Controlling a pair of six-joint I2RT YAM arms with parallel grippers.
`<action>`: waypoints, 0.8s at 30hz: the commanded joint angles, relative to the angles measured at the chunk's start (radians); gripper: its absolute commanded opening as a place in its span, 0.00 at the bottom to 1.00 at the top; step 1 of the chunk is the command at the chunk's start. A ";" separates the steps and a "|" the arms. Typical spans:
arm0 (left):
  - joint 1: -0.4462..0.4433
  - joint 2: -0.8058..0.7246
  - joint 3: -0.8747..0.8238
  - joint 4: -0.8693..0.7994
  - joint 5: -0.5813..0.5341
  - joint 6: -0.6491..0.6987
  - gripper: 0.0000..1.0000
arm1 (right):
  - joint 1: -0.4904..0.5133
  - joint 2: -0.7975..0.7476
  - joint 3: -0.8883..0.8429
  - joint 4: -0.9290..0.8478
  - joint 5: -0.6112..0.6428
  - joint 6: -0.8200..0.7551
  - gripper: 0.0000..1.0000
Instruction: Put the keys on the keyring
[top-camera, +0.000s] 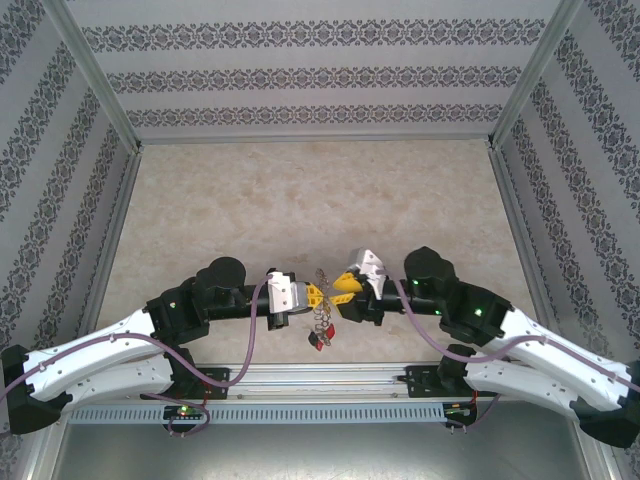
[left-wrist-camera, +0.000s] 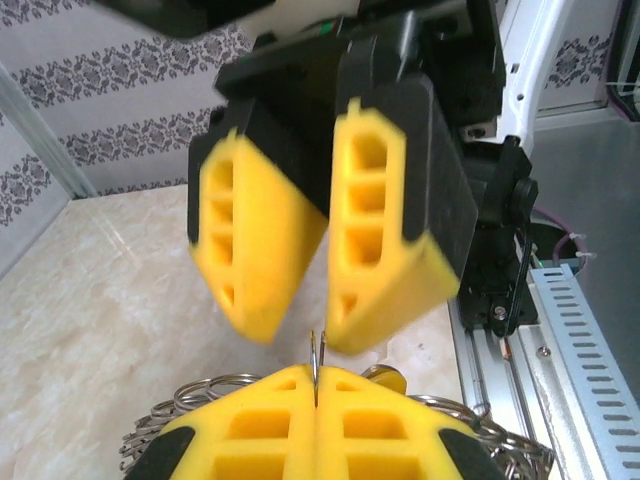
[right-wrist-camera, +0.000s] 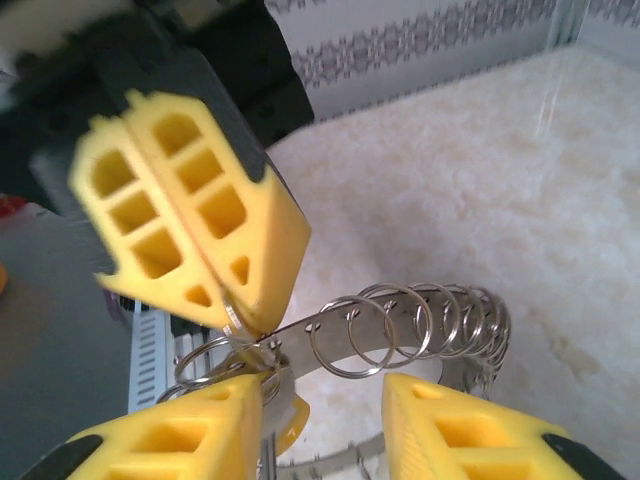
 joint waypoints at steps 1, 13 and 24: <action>-0.005 -0.025 0.004 0.089 0.042 -0.032 0.00 | 0.005 -0.075 -0.037 0.039 0.014 -0.020 0.39; -0.003 -0.065 -0.028 0.220 0.145 -0.157 0.00 | 0.122 -0.005 0.006 0.139 -0.022 -0.155 0.37; 0.007 -0.081 -0.042 0.275 0.175 -0.195 0.00 | 0.147 -0.053 0.001 0.160 -0.013 -0.154 0.35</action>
